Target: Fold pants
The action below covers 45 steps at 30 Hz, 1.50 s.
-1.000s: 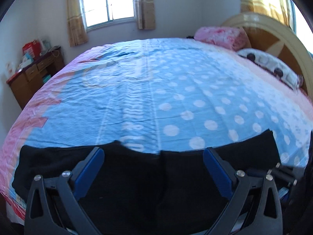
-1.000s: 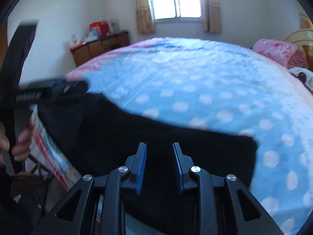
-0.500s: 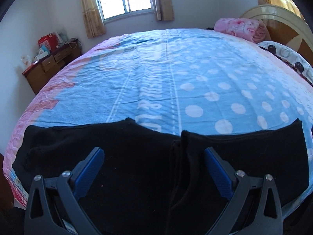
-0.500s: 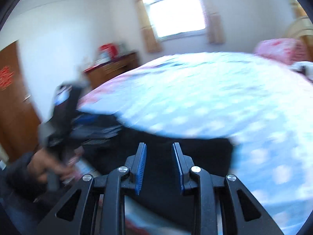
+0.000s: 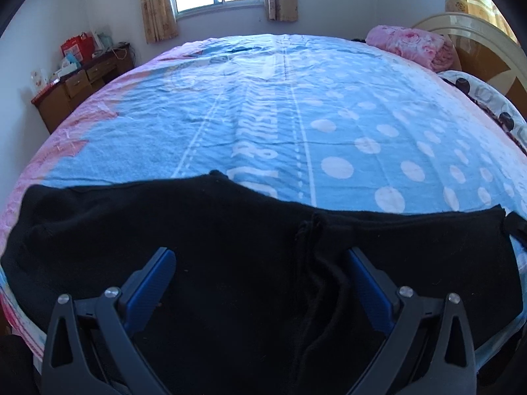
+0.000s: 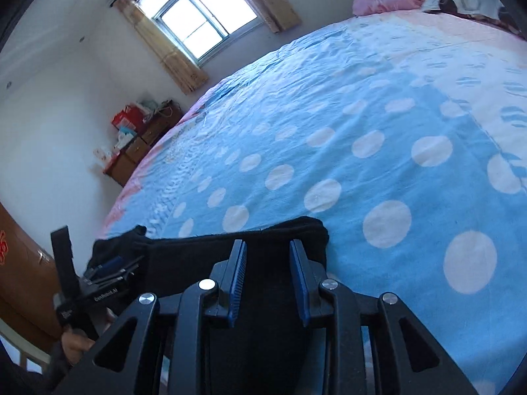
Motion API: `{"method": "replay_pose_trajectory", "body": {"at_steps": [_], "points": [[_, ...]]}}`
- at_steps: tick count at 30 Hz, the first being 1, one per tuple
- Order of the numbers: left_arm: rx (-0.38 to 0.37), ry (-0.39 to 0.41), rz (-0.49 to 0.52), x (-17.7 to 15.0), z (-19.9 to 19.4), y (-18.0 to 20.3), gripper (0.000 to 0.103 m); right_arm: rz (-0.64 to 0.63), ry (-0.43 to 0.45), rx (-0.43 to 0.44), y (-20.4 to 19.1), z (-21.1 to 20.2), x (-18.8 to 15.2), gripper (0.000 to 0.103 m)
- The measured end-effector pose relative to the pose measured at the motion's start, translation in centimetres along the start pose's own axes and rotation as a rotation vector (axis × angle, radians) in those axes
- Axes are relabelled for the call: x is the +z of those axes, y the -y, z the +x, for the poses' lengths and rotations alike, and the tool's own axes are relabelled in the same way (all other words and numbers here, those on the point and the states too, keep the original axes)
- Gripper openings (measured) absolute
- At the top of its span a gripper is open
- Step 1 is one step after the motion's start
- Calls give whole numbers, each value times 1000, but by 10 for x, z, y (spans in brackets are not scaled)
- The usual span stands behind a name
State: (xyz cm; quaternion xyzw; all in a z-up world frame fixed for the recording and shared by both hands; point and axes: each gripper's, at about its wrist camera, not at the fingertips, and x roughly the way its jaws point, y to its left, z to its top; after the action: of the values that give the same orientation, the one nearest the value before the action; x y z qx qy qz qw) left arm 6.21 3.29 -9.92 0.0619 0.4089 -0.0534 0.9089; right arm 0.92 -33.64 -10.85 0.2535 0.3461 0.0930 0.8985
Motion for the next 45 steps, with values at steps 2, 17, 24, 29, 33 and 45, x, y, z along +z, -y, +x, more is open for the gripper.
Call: {"method": "replay_pose_trajectory", "body": {"at_steps": [2, 17, 24, 29, 33, 45], "points": [[32, 11, 37, 3, -7, 1, 103, -59, 44, -2, -19, -10, -5, 29], [234, 18, -82, 10, -23, -83, 103, -343, -106, 188, -172, 70, -43, 31], [325, -10, -208, -11, -26, -157, 103, -361, -112, 90, -190, 110, -85, 31], [375, -21, -343, -33, -33, -218, 103, -327, -100, 124, -189, 114, -88, 46], [289, -38, -532, -49, -35, -264, 103, -336, -110, 138, -198, 116, -93, 65], [-27, 116, -756, -49, -64, -299, 101, -307, -96, 162, -196, 104, -98, 80]]}}
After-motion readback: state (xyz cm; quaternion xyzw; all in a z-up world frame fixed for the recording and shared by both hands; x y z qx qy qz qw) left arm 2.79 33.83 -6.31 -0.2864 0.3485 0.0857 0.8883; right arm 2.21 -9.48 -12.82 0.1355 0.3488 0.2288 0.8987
